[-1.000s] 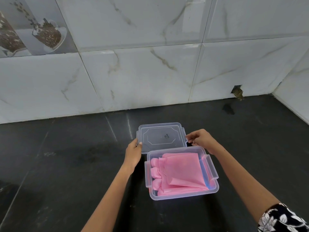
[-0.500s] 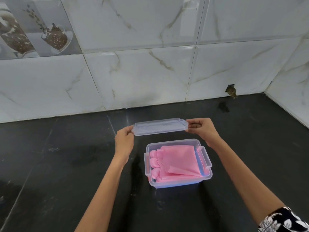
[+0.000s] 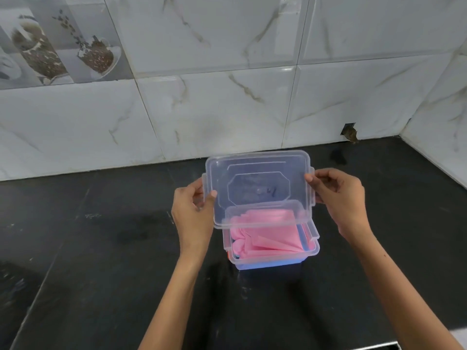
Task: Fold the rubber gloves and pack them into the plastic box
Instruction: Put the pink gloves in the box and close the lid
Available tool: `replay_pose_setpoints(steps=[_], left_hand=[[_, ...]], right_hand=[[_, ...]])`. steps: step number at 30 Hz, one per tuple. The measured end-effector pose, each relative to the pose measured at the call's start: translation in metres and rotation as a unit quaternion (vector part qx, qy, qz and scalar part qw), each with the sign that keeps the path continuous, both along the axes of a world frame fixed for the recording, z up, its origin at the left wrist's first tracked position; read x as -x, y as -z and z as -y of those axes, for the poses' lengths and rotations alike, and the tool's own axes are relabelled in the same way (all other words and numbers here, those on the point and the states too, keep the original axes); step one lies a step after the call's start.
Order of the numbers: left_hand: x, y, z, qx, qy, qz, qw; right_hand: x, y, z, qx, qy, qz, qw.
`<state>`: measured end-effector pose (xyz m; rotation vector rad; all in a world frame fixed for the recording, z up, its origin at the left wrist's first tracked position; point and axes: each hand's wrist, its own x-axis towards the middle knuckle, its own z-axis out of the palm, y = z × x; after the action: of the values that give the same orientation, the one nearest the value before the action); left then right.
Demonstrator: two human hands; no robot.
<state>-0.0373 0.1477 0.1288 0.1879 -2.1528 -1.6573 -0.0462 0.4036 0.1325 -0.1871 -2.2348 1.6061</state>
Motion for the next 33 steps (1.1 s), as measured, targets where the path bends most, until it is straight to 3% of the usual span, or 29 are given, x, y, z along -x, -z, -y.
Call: replay_pose_setpoints(steps=[2, 7, 15, 21, 25, 30, 33], left_hand=[[-0.007, 0.005, -0.002, 0.015, 0.047, 0.019, 0.999], [-0.012, 0.039, -0.004, 0.034, 0.088, 0.160, 0.983], [-0.005, 0.064, -0.002, -0.026, 0.101, 0.237, 0.966], [-0.007, 0.074, 0.006, -0.126, 0.109, 0.274, 0.947], [-0.005, 0.081, 0.007, -0.218, 0.077, 0.307, 0.923], [-0.002, 0.091, 0.008, -0.199, 0.085, 0.360, 0.907], [-0.003, 0.090, 0.010, -0.225, 0.135, 0.406, 0.875]], right_hand=[[-0.007, 0.012, -0.003, -0.030, 0.017, 0.035, 0.999], [-0.013, 0.049, -0.007, -0.098, -0.001, 0.190, 0.977], [-0.008, 0.064, -0.009, -0.119, 0.038, 0.228, 0.966], [-0.006, 0.067, -0.016, -0.076, 0.028, 0.241, 0.967], [-0.008, 0.069, -0.017, 0.014, 0.025, 0.253, 0.967], [-0.010, 0.070, -0.018, 0.086, 0.023, 0.259, 0.962], [-0.012, 0.073, -0.016, 0.096, 0.033, 0.247, 0.964]])
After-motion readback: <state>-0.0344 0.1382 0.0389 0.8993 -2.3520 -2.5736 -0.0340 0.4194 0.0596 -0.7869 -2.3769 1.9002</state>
